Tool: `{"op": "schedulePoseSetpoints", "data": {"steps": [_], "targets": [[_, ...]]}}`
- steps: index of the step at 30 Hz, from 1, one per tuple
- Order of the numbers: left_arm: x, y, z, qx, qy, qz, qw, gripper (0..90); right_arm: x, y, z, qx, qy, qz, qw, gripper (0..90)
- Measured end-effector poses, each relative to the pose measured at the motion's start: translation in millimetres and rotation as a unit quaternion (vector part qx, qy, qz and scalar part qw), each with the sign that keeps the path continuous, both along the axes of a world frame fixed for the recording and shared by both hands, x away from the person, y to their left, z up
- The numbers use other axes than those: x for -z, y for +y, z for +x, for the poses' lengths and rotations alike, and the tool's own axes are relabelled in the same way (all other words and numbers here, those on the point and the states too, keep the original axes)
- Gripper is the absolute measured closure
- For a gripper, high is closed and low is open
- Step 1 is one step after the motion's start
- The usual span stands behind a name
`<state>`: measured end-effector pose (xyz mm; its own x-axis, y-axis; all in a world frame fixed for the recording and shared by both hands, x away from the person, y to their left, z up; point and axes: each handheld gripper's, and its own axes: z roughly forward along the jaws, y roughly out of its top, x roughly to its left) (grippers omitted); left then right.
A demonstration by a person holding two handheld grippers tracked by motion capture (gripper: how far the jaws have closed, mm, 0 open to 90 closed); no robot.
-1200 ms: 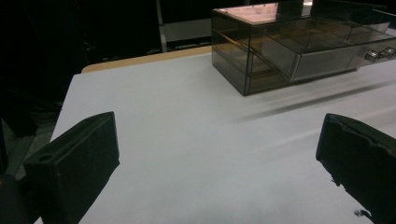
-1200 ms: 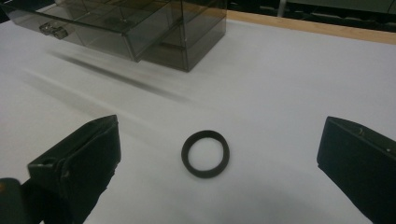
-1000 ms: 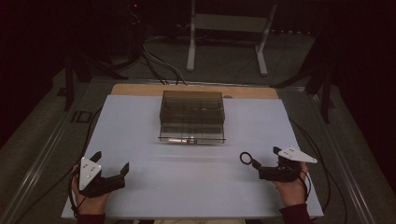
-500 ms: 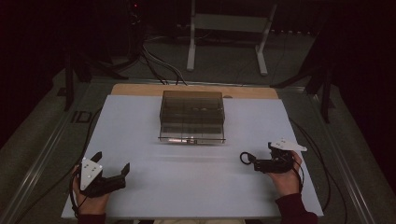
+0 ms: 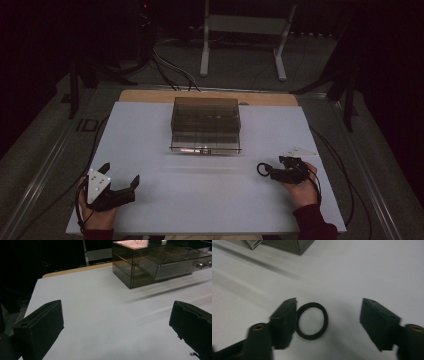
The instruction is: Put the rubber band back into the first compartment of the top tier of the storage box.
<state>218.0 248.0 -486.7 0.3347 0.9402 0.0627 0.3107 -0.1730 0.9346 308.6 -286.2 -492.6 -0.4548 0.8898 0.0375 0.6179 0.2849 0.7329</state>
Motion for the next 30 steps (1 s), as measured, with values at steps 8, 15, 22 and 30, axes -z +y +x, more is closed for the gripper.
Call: {"op": "schedulePoseSetpoints", "data": {"steps": [8,15,22,30], "targets": [[0.5,-0.4,0.2,0.001,0.001,0.001,1.0000,0.3,9.5,3.8,4.4,-0.016,0.030,-0.013,0.9993,56.5],[1.0,-0.7,0.5,0.003,0.002,0.002,1.0000,0.3,15.7,5.8,7.3,-0.012,0.050,-0.025,0.9984,64.1],[1.6,-1.5,0.8,0.004,0.003,0.004,1.0000,0.3,19.5,6.5,8.4,-0.001,0.068,-0.034,0.9971,71.0],[1.8,-2.5,0.8,0.005,0.004,0.005,1.0000,0.3,18.3,8.8,7.7,0.004,0.071,-0.051,0.9962,87.8]]}}
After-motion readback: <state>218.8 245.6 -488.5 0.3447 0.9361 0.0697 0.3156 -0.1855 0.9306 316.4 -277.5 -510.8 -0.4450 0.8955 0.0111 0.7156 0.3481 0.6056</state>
